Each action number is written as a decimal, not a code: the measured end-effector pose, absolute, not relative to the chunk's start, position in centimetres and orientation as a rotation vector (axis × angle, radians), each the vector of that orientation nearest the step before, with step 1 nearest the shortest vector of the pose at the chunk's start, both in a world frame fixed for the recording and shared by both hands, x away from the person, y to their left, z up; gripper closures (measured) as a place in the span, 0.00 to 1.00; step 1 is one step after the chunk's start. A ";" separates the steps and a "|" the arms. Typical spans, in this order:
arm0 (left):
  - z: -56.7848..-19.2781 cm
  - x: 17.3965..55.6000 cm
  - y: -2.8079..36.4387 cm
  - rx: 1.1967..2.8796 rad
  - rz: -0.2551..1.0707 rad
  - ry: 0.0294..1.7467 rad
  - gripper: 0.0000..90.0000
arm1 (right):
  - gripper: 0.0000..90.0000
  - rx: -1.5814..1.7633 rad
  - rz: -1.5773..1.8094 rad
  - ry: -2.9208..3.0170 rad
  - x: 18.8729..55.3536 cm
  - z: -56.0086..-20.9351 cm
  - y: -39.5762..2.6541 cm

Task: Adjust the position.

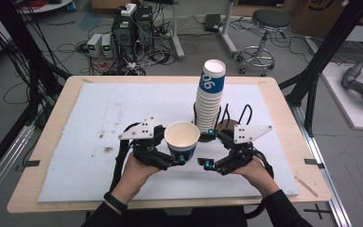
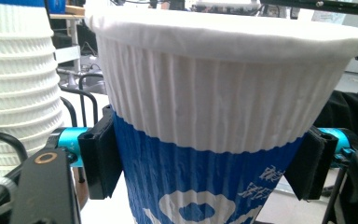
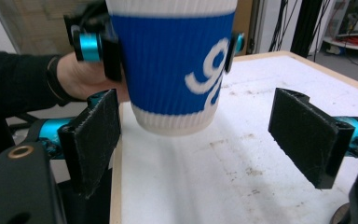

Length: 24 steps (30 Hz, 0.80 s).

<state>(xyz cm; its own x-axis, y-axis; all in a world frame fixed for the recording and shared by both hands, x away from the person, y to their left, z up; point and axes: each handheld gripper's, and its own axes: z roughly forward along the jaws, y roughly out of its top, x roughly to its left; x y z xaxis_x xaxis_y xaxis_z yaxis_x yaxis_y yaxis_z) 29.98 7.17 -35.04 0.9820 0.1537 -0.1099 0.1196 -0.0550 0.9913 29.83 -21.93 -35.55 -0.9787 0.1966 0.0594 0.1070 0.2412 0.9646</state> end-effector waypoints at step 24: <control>-35.1 29.4 6.3 1.637 0.018 0.194 0.28 | 0.34 0.301 1.925 2.459 29.3 -37.4 -18.2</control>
<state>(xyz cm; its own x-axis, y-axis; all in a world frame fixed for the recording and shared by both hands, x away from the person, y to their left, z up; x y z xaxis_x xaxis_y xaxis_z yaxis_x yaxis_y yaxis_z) 29.43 6.32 -35.09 0.9849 0.1372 -0.1055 0.1150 -0.0629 0.9914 29.30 -18.24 -37.38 -0.9816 0.1530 0.1145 0.1479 0.2289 0.9621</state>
